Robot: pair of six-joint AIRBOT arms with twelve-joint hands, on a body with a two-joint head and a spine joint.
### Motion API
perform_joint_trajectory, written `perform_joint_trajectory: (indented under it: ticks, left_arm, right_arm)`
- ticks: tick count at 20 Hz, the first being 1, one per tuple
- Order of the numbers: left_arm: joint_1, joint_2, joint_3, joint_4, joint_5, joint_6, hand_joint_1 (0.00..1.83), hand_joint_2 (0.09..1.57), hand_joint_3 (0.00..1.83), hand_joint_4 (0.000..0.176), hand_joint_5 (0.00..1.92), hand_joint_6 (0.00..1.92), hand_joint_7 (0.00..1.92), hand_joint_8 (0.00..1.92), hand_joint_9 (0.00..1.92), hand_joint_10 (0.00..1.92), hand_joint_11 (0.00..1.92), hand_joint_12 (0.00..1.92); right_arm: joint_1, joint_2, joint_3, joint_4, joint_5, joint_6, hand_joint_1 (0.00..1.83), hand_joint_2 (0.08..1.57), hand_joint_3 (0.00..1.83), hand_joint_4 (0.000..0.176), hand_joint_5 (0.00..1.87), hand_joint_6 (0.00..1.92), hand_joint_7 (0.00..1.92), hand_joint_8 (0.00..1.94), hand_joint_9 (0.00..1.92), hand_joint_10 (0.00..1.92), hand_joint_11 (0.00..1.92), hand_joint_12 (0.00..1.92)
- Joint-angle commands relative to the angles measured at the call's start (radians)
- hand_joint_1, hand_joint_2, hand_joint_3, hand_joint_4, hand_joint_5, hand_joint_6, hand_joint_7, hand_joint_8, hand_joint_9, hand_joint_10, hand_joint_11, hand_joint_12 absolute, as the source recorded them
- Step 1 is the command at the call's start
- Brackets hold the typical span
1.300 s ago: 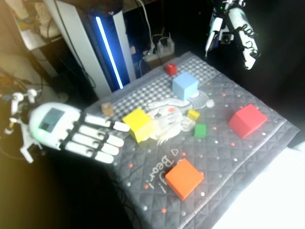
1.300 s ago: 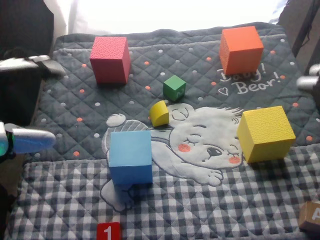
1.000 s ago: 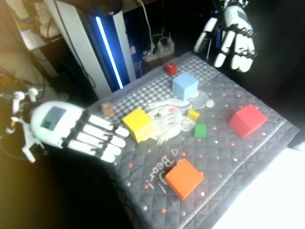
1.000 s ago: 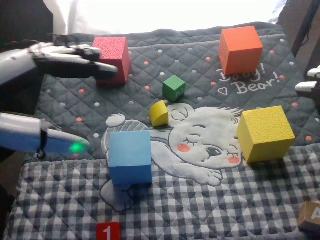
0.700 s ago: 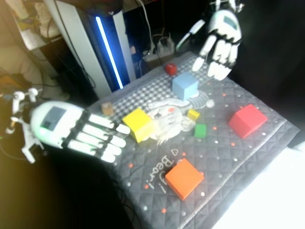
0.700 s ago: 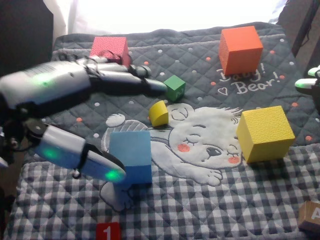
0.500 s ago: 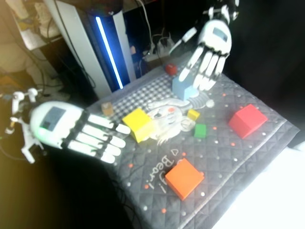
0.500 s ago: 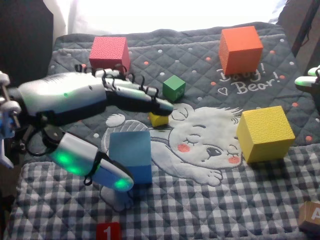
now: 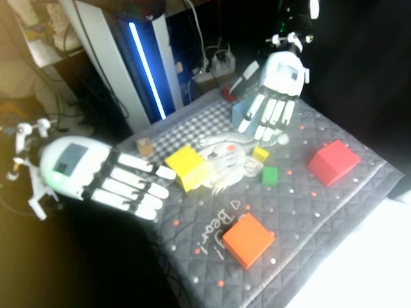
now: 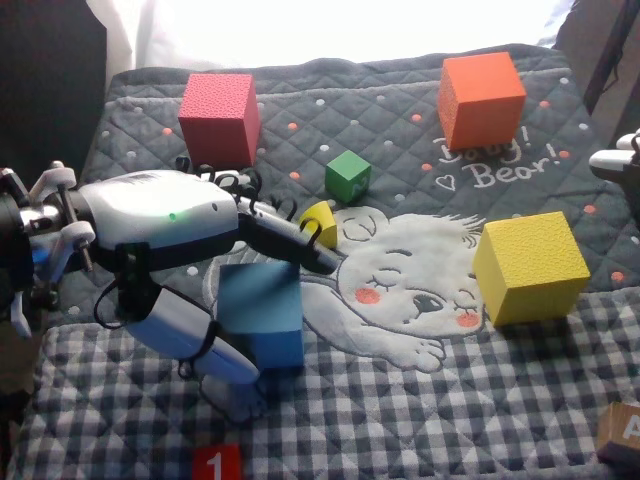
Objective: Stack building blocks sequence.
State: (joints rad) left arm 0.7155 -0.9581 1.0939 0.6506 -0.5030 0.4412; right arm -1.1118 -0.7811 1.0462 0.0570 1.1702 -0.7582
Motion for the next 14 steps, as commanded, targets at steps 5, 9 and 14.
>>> perform_joint_trajectory:
  ticks: [5, 9, 14]
  left_arm:
    - [-0.008, -0.012, 0.011, -0.16, -0.071, 0.125, 1.15, 1.17, 0.01, 0.0, 0.87, 1.14, 0.58, 1.83, 0.64, 1.9, 0.73, 1.92]
    - [-0.041, 0.027, 0.021, -0.246, -0.147, 0.158, 1.55, 1.19, 0.0, 0.0, 0.66, 1.73, 0.59, 1.85, 0.71, 1.91, 0.87, 1.92]
    - [-0.207, 0.069, 0.058, -0.316, -0.098, 0.297, 1.37, 1.15, 0.0, 0.0, 0.92, 1.02, 0.78, 1.27, 0.88, 1.33, 0.85, 1.57]
  right_arm:
    - [0.014, 0.006, 0.003, 0.029, 0.122, -0.001, 1.13, 1.06, 0.0, 0.096, 0.29, 0.0, 0.34, 0.0, 0.35, 0.0, 0.24, 0.29]
    - [0.013, 0.006, 0.002, 0.03, 0.122, -0.001, 1.12, 1.07, 0.0, 0.09, 0.3, 0.0, 0.34, 0.0, 0.35, 0.01, 0.24, 0.28]
    - [0.011, 0.005, 0.003, 0.033, 0.122, -0.001, 1.07, 1.09, 0.01, 0.085, 0.3, 0.0, 0.35, 0.0, 0.36, 0.0, 0.25, 0.26]
